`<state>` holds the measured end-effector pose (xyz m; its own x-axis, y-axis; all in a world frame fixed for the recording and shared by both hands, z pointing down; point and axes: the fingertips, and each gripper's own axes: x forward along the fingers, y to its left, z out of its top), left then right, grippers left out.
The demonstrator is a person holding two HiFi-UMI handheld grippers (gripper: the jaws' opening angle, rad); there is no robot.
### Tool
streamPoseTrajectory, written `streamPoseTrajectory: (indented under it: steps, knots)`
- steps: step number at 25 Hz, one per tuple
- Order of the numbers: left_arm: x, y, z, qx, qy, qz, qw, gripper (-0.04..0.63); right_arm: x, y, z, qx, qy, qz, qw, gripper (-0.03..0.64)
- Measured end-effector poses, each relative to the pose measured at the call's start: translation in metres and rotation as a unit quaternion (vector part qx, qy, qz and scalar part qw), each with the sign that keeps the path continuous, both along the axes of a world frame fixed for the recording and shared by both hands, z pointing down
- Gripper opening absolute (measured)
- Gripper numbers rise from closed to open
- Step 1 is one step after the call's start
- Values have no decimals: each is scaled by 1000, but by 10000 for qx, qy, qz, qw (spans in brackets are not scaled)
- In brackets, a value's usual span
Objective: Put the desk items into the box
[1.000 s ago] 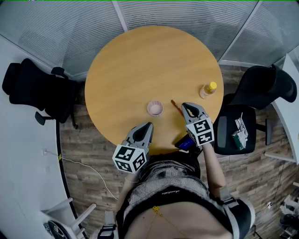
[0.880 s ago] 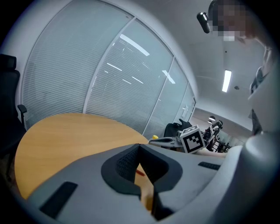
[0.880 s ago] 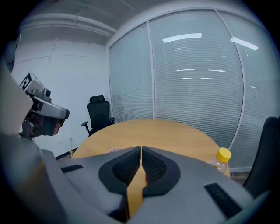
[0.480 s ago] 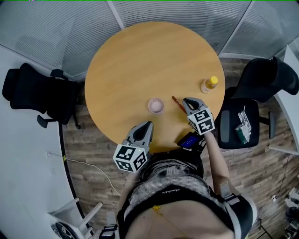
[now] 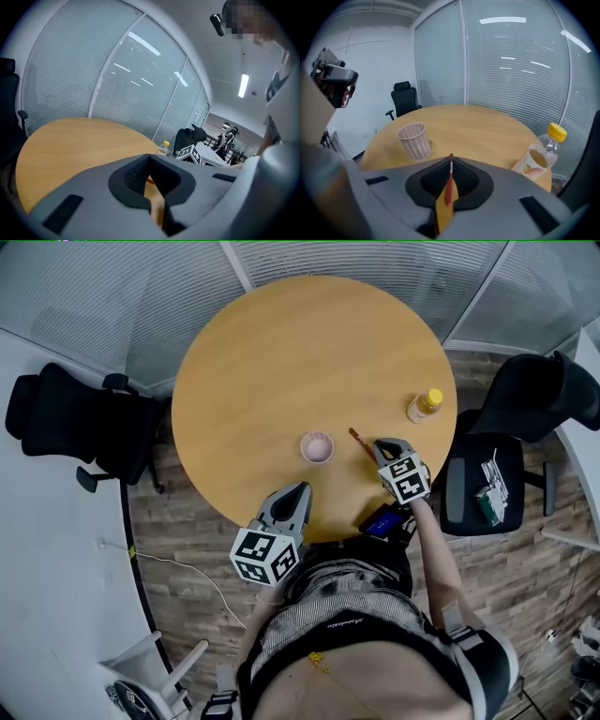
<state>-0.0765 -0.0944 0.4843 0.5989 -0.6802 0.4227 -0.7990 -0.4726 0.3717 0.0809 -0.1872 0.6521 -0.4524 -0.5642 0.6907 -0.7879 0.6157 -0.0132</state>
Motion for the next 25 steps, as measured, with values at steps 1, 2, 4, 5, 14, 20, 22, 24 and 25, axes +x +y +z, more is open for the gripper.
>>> streamPoseTrajectory:
  steps: [1,2,4,5,14,20,22,24,25]
  knots:
    - [-1,0,1,-17,0,-14,10000,-3,2,1,5,-75,38,2,10000,23]
    - [-1,0,2,-34,0,-24,10000,-3,3,2,9,-137,73,-5,9999,23]
    - [-2,1,4,-72,6,-37,10000,-2,3,3,15,-213,106,-43,9997,23]
    - [-2,1,6,-96,10,-44,9999,-3,2,4,18,-240,104,-61,9996,23]
    - [-2,1,16,-226,-14,-74,9997,-3,-2,11,53,-697,66,-318,9970,25]
    - [-1,2,17,-253,19,-86,9996,-3,0,18,64,-851,89,-373,9956,34]
    - [0,1,18,-265,9,-88,9996,-3,3,20,71,-978,104,-342,9946,115]
    - [1,1,18,-271,-1,-91,9996,-3,6,21,76,-1043,162,-360,9938,121]
    - [1,1,18,-271,0,-93,9996,-3,6,23,79,-1064,209,-393,9933,121]
